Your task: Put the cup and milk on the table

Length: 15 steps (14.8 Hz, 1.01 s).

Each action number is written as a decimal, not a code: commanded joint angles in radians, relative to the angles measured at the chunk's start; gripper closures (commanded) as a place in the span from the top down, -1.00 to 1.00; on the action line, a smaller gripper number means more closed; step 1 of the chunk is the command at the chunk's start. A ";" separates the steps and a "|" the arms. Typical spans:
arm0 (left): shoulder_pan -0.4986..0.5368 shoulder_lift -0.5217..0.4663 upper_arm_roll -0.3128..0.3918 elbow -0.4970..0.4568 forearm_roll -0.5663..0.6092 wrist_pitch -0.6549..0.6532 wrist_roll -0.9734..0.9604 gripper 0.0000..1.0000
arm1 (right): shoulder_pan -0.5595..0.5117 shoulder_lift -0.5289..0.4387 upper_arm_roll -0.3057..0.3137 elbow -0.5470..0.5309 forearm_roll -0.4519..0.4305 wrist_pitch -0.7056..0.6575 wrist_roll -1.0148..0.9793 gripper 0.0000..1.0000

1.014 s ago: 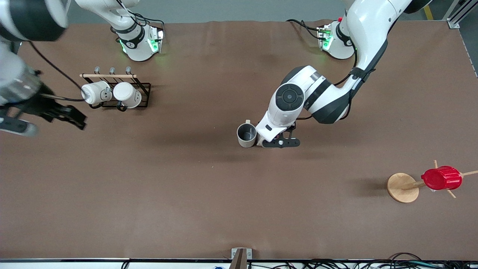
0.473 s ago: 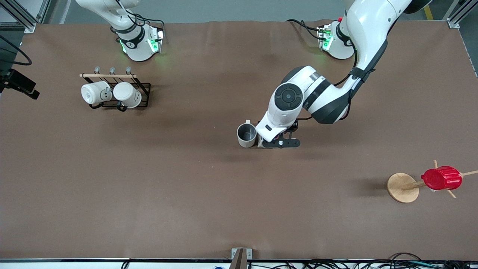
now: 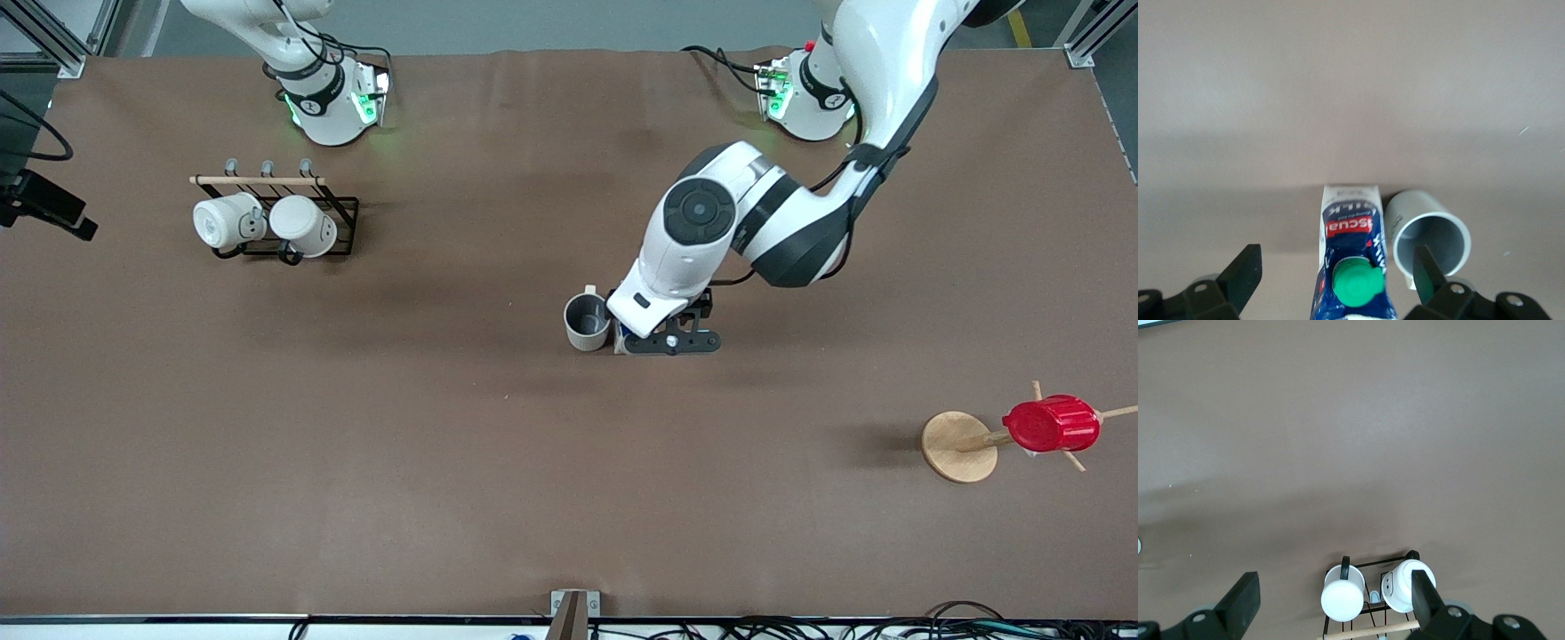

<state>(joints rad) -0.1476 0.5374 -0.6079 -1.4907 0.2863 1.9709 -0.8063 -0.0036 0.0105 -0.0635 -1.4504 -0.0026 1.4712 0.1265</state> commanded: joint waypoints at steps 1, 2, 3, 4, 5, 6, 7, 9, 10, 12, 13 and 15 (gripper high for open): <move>0.008 -0.112 0.071 -0.003 -0.074 -0.041 0.015 1.00 | -0.018 -0.003 0.021 0.002 0.013 -0.006 -0.018 1.00; 0.002 -0.138 0.132 -0.003 -0.137 -0.041 0.066 1.00 | -0.018 -0.001 0.019 0.002 0.013 -0.008 -0.018 1.00; 0.000 -0.170 0.175 -0.011 -0.188 -0.044 0.137 1.00 | -0.016 -0.001 0.017 0.002 0.013 -0.008 -0.018 1.00; 0.000 -0.209 0.222 -0.040 -0.231 -0.044 0.195 1.00 | -0.015 -0.001 0.017 0.002 0.013 -0.008 -0.019 1.00; 0.000 -0.259 0.279 -0.071 -0.268 -0.046 0.249 1.00 | -0.009 -0.001 0.017 0.004 0.010 -0.008 -0.024 1.00; 0.000 -0.311 0.328 -0.107 -0.291 -0.049 0.309 1.00 | -0.009 -0.001 0.017 0.007 0.007 -0.008 -0.033 1.00; 0.002 -0.364 0.379 -0.146 -0.318 -0.050 0.385 1.00 | -0.004 -0.001 0.016 0.007 0.007 -0.008 -0.042 1.00; 0.006 -0.447 0.480 -0.204 -0.396 -0.059 0.543 1.00 | -0.001 -0.001 0.014 0.007 0.007 -0.008 -0.044 1.00; 0.008 -0.473 0.525 -0.217 -0.416 -0.075 0.605 1.00 | -0.001 -0.001 0.014 0.007 0.007 -0.009 -0.044 1.00; 0.006 -0.508 0.606 -0.217 -0.418 -0.144 0.689 1.00 | -0.004 -0.001 0.014 0.007 0.009 -0.009 -0.044 1.00; 0.010 -0.523 0.641 -0.217 -0.409 -0.155 0.706 1.00 | -0.004 -0.001 0.014 0.007 0.009 -0.009 -0.044 1.00; 0.010 -0.548 0.698 -0.212 -0.407 -0.168 0.745 1.00 | -0.006 -0.001 0.014 0.007 0.009 -0.009 -0.044 1.00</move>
<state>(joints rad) -0.1296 0.0299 0.0504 -1.6791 -0.1129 1.8151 -0.0966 -0.0021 0.0105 -0.0518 -1.4499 -0.0026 1.4703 0.0928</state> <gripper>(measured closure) 0.000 0.000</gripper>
